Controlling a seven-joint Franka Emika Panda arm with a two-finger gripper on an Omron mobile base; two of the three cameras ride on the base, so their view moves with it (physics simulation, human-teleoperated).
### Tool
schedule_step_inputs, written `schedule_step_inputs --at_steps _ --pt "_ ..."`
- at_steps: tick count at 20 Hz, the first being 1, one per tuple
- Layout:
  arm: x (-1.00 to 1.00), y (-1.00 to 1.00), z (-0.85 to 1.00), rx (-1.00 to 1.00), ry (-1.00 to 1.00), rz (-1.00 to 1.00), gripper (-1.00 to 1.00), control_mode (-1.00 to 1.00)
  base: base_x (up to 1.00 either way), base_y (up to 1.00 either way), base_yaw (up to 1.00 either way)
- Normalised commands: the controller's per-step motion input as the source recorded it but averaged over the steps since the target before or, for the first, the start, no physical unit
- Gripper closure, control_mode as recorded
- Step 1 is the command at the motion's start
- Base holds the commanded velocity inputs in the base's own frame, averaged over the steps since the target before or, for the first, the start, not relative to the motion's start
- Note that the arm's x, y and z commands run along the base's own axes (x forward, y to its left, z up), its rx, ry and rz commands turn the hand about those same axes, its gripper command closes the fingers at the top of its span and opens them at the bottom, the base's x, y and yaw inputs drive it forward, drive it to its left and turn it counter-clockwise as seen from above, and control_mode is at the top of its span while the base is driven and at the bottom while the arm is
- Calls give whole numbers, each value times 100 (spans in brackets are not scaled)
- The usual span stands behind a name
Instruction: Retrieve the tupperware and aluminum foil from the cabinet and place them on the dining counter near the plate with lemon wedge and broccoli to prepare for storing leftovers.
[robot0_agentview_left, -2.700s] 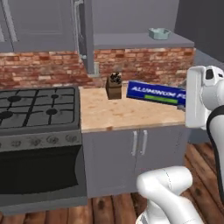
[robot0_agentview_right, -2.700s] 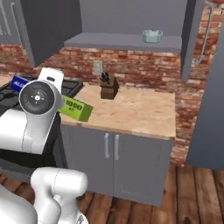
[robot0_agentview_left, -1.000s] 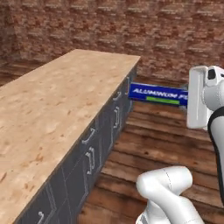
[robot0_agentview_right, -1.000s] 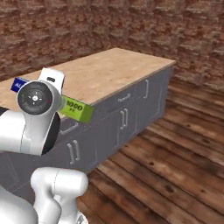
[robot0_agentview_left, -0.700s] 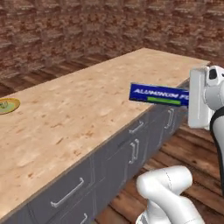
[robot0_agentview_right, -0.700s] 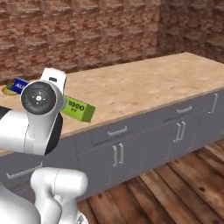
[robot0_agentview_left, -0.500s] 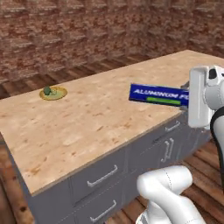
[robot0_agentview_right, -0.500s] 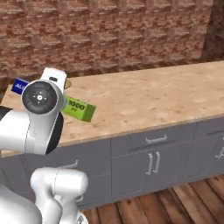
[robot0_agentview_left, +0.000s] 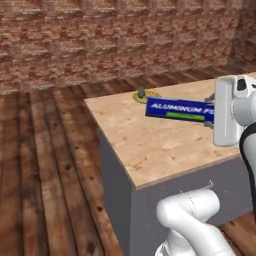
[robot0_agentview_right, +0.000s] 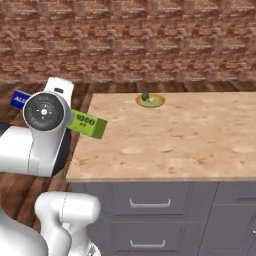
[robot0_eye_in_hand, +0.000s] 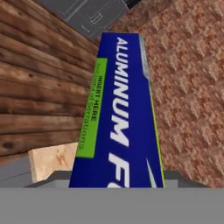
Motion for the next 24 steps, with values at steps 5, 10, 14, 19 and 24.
schedule_step_inputs --at_steps 5,10,14,19,24 --pt "0 0 0 0 0 0 100 100 47 100 14" --pt "0 0 0 0 0 0 100 100 70 100 2" --pt "0 0 0 0 0 0 100 100 74 100 -22" --pt "0 0 0 0 0 0 100 100 66 95 -68" --pt "0 0 0 0 0 0 100 100 48 84 -77"
